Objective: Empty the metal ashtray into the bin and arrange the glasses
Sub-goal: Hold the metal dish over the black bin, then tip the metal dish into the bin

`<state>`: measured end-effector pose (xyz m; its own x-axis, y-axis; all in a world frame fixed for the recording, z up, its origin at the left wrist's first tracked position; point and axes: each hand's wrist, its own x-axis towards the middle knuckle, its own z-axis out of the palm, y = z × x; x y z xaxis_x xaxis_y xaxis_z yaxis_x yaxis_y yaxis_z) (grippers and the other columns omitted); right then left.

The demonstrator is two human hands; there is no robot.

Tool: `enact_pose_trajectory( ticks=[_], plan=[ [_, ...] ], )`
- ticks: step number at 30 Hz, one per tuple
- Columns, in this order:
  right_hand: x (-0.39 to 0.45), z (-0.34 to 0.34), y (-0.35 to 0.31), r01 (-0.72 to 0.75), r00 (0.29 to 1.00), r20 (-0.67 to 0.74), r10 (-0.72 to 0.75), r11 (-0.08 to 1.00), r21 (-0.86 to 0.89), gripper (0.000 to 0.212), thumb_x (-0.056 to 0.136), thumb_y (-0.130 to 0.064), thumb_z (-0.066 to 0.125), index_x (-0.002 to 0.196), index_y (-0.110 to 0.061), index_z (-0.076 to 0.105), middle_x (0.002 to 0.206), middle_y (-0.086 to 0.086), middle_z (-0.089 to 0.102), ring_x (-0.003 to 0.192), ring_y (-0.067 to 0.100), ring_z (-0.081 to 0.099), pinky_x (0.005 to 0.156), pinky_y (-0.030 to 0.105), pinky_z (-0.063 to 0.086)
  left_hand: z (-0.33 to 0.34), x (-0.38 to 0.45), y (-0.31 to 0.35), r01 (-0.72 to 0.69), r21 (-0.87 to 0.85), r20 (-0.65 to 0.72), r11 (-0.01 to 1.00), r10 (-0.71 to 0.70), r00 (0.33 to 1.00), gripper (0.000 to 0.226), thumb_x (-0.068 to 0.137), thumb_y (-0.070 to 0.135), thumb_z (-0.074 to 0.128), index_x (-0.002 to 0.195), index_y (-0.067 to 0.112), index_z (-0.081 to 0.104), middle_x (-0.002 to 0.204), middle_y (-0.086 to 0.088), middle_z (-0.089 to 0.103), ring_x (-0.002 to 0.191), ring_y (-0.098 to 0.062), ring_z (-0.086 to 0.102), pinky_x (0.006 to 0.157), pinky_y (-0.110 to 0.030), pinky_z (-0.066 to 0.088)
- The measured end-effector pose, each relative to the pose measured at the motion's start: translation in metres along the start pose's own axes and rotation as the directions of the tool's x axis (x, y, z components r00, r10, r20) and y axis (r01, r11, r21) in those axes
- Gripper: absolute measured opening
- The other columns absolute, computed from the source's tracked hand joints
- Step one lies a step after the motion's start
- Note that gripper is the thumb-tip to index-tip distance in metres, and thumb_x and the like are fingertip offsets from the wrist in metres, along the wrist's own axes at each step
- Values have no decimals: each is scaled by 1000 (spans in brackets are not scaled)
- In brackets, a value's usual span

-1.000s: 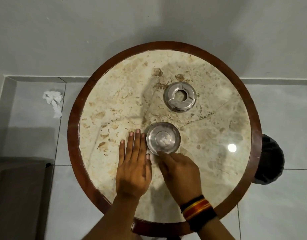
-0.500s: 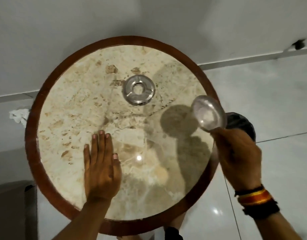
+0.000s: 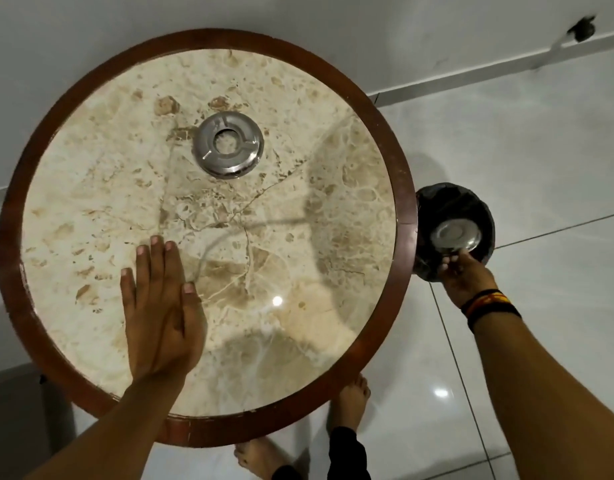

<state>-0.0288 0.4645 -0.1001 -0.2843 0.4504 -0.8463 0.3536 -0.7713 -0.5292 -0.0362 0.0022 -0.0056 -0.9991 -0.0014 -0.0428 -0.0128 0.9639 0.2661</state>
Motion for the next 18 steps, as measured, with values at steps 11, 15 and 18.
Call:
enact_pose_trajectory(
  ticks=[11,15,18],
  plan=[
    [-4,-7,5,36,992,-110,-59,979,-200,24,101,-2,47,78,-9,53,70,7,48,53,16,53,45,19,49,1,0,0,0,-20,-26,1000,0,1000,68,103,26,27,169,8,20,179,-15,18,168,-31,11,137,-56,8],
    [-16,3,-7,217,959,-88,-268,901,-376,15,101,-8,48,89,-12,55,76,7,54,69,23,58,61,33,53,3,-1,-3,-13,-32,-36,999,12,999,67,106,26,26,170,10,19,180,-13,16,169,-29,9,137,-55,8],
    [-60,31,-21,525,798,47,-600,656,-542,9,100,-22,54,97,-17,61,78,9,64,73,22,65,61,28,59,3,-4,-4,-44,-59,-54,997,41,998,65,107,26,28,169,9,20,180,-13,18,169,-29,10,137,-56,9]
  ],
)
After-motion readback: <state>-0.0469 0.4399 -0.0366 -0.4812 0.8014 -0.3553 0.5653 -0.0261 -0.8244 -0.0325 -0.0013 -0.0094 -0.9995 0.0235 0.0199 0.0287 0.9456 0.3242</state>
